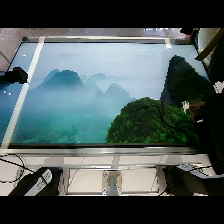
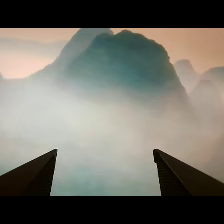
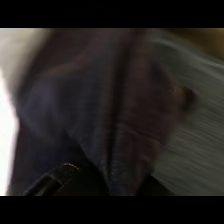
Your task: Fold the clothes and pants, and hang the long-sleeved shirts on hangers.
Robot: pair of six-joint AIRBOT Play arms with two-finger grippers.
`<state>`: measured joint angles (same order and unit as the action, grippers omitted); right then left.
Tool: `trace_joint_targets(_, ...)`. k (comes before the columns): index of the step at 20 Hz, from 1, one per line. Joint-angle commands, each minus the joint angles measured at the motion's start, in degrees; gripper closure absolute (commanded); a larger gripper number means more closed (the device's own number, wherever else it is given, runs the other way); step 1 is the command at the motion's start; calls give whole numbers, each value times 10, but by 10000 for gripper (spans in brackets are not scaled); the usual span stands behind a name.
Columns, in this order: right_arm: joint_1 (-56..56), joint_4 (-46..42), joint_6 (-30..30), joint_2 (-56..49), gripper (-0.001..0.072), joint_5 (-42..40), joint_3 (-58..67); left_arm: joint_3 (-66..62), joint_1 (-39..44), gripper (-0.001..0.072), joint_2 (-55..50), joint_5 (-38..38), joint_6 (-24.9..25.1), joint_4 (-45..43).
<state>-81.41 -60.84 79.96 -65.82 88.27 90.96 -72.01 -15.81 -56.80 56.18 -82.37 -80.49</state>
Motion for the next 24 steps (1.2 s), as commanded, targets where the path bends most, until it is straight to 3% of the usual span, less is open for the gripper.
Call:
trace_joint_targets(1, -80, -75, 21, -23, 696, 21, -15, 0, 0, 5, 0, 0, -1, 0)
trace_joint_targets(4, -70, -83, 21, -57, 695, 20, -39, 0, 0, 6, 0, 0, -30, 0)
trace_joint_targets(5, -67, -86, 21, -66, 640, 18, -42, 0, 0, 5, 0, 0, -33, 0)
trace_joint_targets(6, -67, -83, 21, -70, 390, 9, -41, 0, 0, 5, 0, 0, -40, 0)
trace_joint_targets(7, -67, -82, 21, -70, 219, -1, -37, 0, 0, 6, 0, 0, -45, 0)
trace_joint_targets(8, -67, -84, 21, -70, 184, -2, -27, 0, 0, 6, 0, 0, -47, 0)
trace_joint_targets(12, -67, -72, 64, -70, 184, -8, 84, 0, 0, 5, 0, 0, -47, 0)
trace_joint_targets(14, -66, 32, 110, -69, 187, -10, 139, 0, 0, 5, 0, 6, -48, 0)
trace_joint_targets(16, -46, 202, 115, -50, 189, -25, 146, 0, 0, 5, 0, 26, -62, 2)
trace_joint_targets(18, 12, 282, 109, -22, 189, -45, 147, 0, 0, 5, 0, 26, -62, 0)
trace_joint_targets(24, 279, 254, 73, 28, 189, -64, 146, 0, 0, 5, 0, 26, -62, 0)
